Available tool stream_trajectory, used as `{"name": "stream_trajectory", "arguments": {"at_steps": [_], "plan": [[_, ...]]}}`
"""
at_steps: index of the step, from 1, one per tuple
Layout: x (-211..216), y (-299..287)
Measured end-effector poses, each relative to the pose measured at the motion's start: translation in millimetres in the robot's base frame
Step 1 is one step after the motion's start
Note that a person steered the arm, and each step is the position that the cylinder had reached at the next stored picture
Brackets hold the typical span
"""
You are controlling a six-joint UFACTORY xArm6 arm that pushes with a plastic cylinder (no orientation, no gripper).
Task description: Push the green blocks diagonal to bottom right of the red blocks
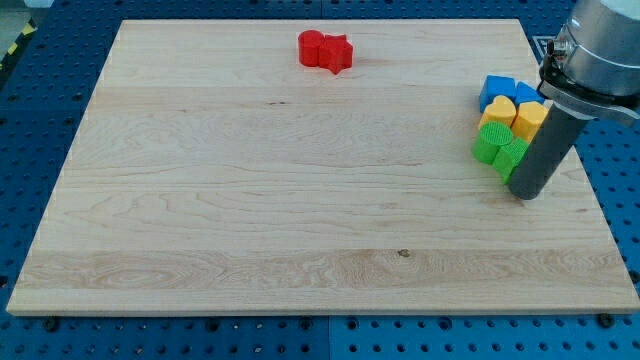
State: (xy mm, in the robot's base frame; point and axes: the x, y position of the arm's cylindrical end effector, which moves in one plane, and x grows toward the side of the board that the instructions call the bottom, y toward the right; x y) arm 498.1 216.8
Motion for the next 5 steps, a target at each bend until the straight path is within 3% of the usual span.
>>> {"name": "stream_trajectory", "arguments": {"at_steps": [3,5], "plan": [[18,29],[-11,33]]}}
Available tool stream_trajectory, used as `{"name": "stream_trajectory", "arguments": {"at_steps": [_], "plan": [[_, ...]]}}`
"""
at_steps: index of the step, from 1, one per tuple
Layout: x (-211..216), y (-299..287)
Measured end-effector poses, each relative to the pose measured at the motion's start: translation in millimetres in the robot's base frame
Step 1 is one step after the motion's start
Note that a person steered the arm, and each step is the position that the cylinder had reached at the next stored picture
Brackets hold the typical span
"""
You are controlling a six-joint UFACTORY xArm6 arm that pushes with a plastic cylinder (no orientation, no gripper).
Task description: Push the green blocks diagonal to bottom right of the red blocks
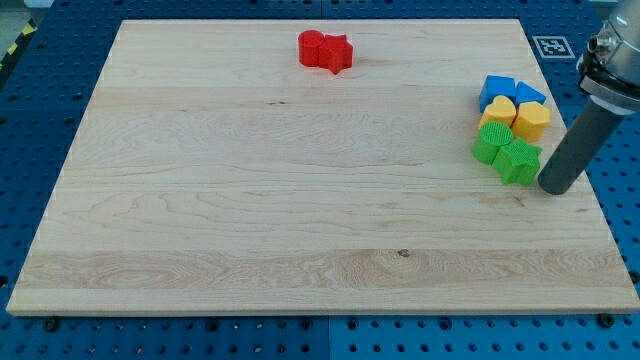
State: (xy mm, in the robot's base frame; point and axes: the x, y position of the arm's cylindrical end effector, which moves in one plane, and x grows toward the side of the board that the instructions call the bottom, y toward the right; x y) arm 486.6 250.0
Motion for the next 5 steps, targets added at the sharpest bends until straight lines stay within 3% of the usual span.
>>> {"name": "stream_trajectory", "arguments": {"at_steps": [2,4,5], "plan": [[-54,-42],[-70,-113],[-74,-114]]}}
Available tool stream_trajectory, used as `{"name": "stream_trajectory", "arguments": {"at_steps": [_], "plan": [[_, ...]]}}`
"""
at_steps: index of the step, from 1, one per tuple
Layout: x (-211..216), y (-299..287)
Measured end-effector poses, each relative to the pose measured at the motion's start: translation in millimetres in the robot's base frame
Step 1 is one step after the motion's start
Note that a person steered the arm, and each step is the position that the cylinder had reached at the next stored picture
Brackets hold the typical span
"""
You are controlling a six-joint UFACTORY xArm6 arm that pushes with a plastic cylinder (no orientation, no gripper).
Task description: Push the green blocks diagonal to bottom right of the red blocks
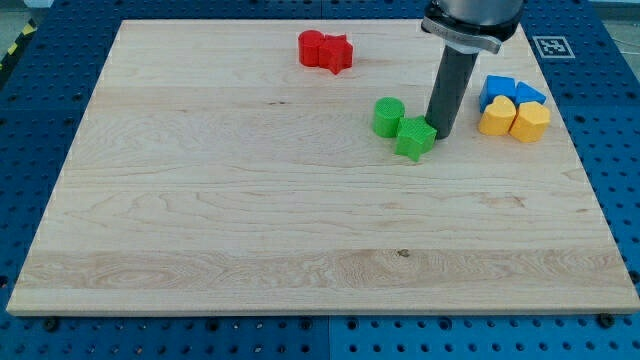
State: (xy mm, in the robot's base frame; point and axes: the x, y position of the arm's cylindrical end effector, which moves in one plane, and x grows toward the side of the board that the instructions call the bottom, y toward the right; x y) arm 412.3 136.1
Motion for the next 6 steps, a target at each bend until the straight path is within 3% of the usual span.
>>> {"name": "stream_trajectory", "arguments": {"at_steps": [2,4,6], "plan": [[14,50],[67,50],[67,40]]}}
